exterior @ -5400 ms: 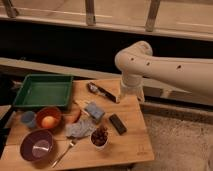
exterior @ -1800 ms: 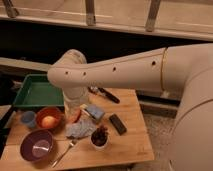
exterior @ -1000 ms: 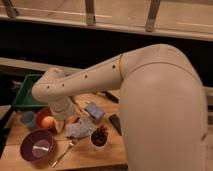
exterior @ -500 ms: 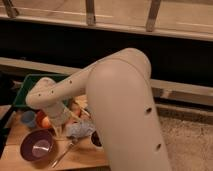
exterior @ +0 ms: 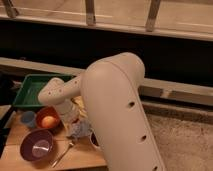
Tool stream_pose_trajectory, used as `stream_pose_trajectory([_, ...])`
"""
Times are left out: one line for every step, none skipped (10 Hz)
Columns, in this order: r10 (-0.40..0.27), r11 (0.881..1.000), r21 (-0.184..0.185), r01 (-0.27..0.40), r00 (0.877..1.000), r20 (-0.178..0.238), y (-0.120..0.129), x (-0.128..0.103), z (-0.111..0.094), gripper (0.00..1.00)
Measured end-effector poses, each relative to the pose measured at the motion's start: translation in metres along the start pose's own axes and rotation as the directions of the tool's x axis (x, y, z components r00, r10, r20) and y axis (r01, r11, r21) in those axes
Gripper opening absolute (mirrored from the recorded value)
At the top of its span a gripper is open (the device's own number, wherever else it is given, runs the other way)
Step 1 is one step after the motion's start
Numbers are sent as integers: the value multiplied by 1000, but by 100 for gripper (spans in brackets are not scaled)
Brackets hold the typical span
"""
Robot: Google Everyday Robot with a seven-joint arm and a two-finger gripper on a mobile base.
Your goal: Place towel in plastic cup
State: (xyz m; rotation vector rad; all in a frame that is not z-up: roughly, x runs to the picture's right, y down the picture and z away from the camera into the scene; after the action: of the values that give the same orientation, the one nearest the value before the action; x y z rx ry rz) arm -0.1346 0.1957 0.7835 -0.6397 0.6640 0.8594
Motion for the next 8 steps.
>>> stream_pose_trajectory([19, 1000, -24, -19, 1000, -11, -2, 0, 10, 73])
stream_pose_trajectory([25, 999, -31, -25, 1000, -11, -3, 1, 13, 73])
stream_pose_trajectory([23, 999, -33, -23, 1000, -10, -1, 0, 13, 73])
stream_pose_trajectory([21, 999, -33, -22, 1000, -10, 0, 0, 13, 73])
stream_pose_trajectory([22, 999, -33, -22, 1000, -10, 0, 0, 13, 73])
stream_pose_trajectory([27, 999, -32, -27, 1000, -10, -2, 1, 13, 73])
stream_pose_trajectory([34, 999, -23, -34, 999, -5, -2, 4, 11, 73])
stream_pose_trajectory([35, 999, -20, -35, 999, 0, -2, 6, 6, 73])
